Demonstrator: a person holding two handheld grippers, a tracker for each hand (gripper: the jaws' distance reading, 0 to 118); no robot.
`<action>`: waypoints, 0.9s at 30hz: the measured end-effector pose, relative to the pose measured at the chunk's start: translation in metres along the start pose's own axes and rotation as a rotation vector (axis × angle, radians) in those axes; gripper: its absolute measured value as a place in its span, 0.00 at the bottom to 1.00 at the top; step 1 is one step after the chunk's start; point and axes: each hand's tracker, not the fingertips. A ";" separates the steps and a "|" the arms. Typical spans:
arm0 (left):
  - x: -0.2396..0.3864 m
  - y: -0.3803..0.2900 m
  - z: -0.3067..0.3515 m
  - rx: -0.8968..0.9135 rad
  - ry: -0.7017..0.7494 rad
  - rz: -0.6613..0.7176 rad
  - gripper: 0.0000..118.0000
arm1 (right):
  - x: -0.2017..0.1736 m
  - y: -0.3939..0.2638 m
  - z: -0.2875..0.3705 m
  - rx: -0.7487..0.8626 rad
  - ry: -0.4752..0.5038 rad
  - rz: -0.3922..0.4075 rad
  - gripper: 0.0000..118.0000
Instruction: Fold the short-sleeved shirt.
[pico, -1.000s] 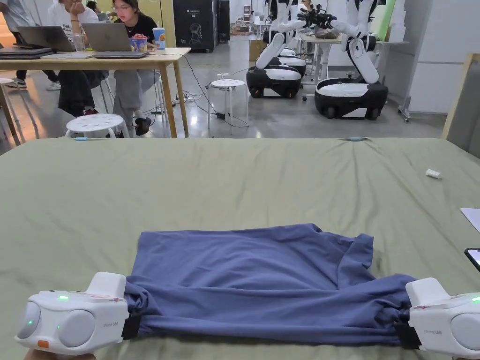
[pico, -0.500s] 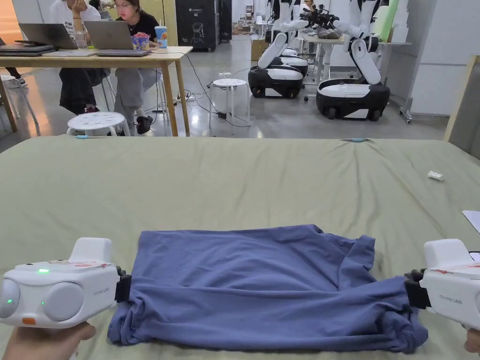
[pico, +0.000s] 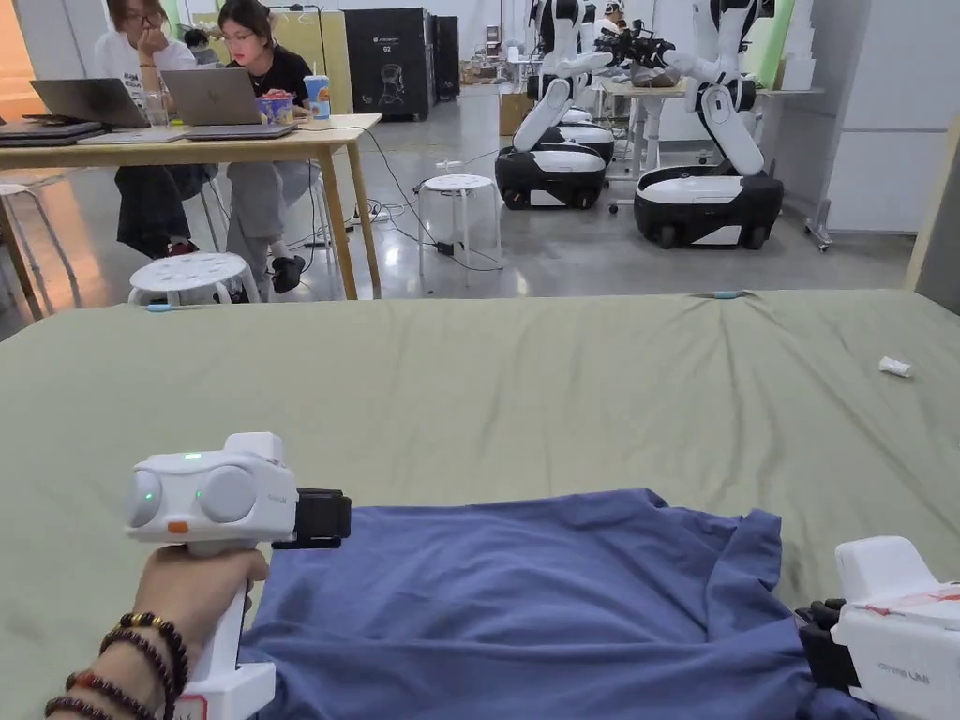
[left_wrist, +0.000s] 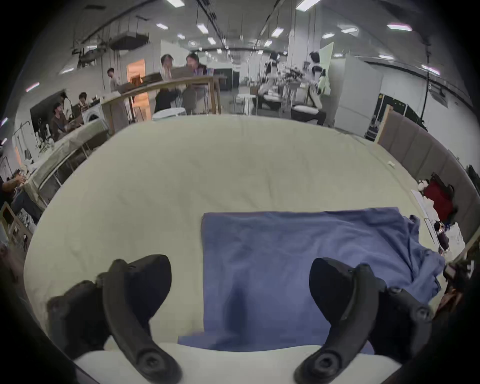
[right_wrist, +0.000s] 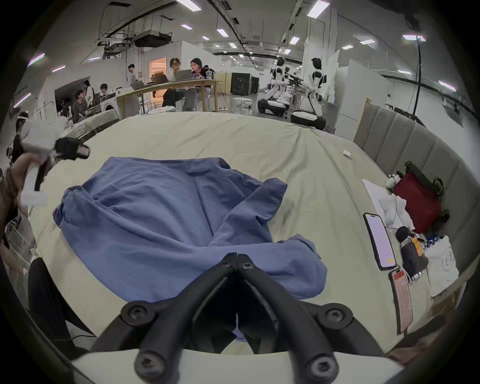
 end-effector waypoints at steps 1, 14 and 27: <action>0.002 0.007 -0.014 -0.001 0.015 -0.003 0.88 | 0.001 0.000 -0.003 -0.003 0.000 0.004 0.00; -0.001 0.009 -0.109 -0.170 0.107 0.005 0.64 | 0.005 0.001 -0.033 -0.063 0.006 0.009 0.00; -0.003 0.020 -0.058 -0.063 0.024 0.068 0.01 | 0.022 0.062 -0.057 -0.010 -0.058 -0.020 0.00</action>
